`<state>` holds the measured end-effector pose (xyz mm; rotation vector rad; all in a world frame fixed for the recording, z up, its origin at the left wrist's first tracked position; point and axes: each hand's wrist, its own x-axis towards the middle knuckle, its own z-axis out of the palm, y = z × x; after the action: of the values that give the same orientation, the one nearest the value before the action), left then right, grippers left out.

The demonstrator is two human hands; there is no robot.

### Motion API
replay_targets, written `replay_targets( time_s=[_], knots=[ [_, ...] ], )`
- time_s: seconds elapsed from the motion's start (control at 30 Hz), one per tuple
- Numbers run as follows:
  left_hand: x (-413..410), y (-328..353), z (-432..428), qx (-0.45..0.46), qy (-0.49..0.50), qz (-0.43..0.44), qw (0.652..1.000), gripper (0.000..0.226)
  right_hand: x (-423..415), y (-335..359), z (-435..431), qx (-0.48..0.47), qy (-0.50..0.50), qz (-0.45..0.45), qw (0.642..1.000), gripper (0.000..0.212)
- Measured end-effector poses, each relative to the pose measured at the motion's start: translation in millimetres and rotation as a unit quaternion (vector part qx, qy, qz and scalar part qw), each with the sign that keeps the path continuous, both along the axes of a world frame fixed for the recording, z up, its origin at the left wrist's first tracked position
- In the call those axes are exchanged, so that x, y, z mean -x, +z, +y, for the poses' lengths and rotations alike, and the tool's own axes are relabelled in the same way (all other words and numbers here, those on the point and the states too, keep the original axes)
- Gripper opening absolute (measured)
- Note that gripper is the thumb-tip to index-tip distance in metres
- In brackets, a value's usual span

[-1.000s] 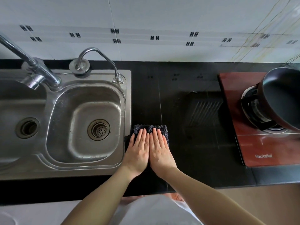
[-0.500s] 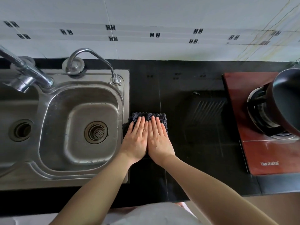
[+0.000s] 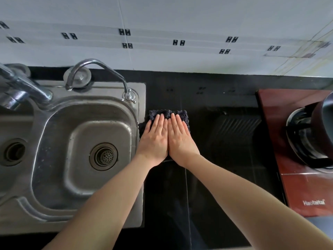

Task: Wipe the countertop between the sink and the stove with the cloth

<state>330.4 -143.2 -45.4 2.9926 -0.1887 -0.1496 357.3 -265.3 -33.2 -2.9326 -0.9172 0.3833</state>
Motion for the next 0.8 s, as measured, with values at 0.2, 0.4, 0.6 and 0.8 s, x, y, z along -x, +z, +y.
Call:
replay_targets(
  time_s=[0.2, 0.4, 0.6, 0.8],
  knots=[
    [-41.7, -1.1, 7.9, -0.009, 0.000, -0.015, 1.000, 0.059, -40.6, -2.4, 8.0, 0.007, -0.001, -0.013, 1.000, 0.073],
    [-91.9, 0.6, 12.8, -0.031, 0.020, -0.016, 0.999, 0.062, -98.2, -3.3, 18.4, 0.000, 0.011, -0.021, 1.000, 0.073],
    [-144.0, -5.1, 21.3, -0.033, 0.031, -0.043, 0.998, 0.059, -148.2, -11.8, 27.7, -0.047, -0.001, -0.023, 0.999, 0.085],
    [-161.6, -2.1, 30.0, -0.022, 0.033, -0.056, 0.998, 0.058, -166.0, -11.5, 35.8, -0.088, -0.008, -0.037, 0.995, 0.070]
  ],
)
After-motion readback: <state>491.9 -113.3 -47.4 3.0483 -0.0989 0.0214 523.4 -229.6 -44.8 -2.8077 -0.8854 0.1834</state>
